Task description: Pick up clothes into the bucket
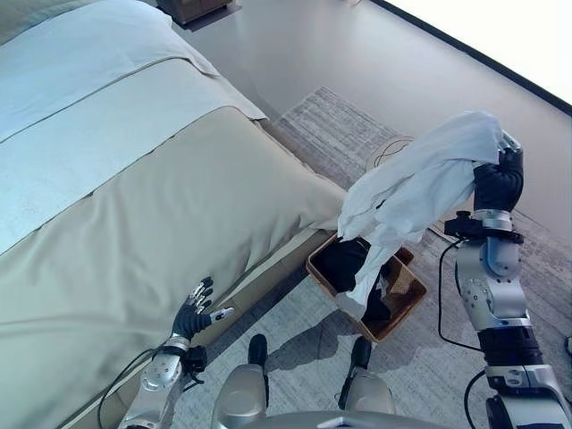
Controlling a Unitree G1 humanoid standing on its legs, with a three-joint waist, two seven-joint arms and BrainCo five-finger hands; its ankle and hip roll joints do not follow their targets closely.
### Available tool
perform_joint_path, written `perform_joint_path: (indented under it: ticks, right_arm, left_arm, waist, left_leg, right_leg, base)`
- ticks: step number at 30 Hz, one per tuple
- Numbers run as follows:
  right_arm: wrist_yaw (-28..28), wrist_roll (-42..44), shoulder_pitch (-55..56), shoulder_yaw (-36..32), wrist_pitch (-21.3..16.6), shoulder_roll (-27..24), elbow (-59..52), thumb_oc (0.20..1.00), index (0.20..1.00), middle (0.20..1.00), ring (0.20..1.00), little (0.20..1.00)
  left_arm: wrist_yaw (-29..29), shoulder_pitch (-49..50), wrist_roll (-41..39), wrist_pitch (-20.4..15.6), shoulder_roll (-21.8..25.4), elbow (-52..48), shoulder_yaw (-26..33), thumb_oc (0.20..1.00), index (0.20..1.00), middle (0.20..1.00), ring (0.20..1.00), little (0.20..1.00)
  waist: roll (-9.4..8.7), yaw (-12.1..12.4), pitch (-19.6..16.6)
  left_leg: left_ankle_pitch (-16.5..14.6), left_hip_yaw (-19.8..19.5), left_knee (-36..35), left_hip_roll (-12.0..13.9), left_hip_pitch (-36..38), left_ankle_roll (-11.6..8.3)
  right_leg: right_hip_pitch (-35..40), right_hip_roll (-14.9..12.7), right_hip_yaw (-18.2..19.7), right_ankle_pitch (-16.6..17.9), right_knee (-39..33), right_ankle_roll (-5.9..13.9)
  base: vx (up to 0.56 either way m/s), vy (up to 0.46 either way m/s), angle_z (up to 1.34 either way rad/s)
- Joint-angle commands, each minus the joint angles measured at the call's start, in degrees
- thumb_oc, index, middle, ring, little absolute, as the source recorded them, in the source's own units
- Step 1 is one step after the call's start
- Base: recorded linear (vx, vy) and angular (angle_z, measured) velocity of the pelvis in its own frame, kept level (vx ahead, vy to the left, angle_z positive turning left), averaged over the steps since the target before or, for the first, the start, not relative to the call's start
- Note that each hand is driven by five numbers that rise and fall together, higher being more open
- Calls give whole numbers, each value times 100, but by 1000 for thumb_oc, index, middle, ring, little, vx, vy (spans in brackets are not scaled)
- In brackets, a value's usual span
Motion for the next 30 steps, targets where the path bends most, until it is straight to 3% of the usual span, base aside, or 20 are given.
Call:
perform_joint_path:
  ticks: [1,16,25,30]
  right_arm:
    - [36,208,-667,-182,-470,-612,-210,200,200,200,200,200]
    - [265,297,-798,187,-219,-732,-84,200,200,200,200,200]
    - [320,-327,27,179,-2,-282,307,200,200,200,200,200]
    - [33,-873,124,262,55,-17,1079,200,200,200,200,200]
  left_arm:
    - [-58,120,96,-203,170,-251,40,1000,1000,1000,1000,1000]
    - [-79,213,6,-105,91,-265,84,1000,1000,1000,1000,1000]
    - [-58,130,102,-204,60,-316,86,1000,1000,1000,1000,1000]
    - [57,2,62,-372,93,-447,59,1000,1000,1000,1000,1000]
  waist:
    - [-42,-50,-655]
    - [-102,-57,-796]
    - [-67,-88,-572]
    - [14,-78,-285]
  left_leg:
    - [118,286,-20,112,-222,50]
    - [81,368,-104,156,87,46]
    - [64,283,25,110,-80,79]
    - [6,209,261,48,-343,125]
  right_leg:
    - [111,39,-239,-372,303,183]
    - [357,99,-233,-373,201,190]
    - [259,43,-276,-414,316,189]
    - [35,-55,-256,-451,552,186]
  base:
    - [41,3,-15]
    - [29,-1,-7]
    - [-13,2,1]
    - [-88,13,5]
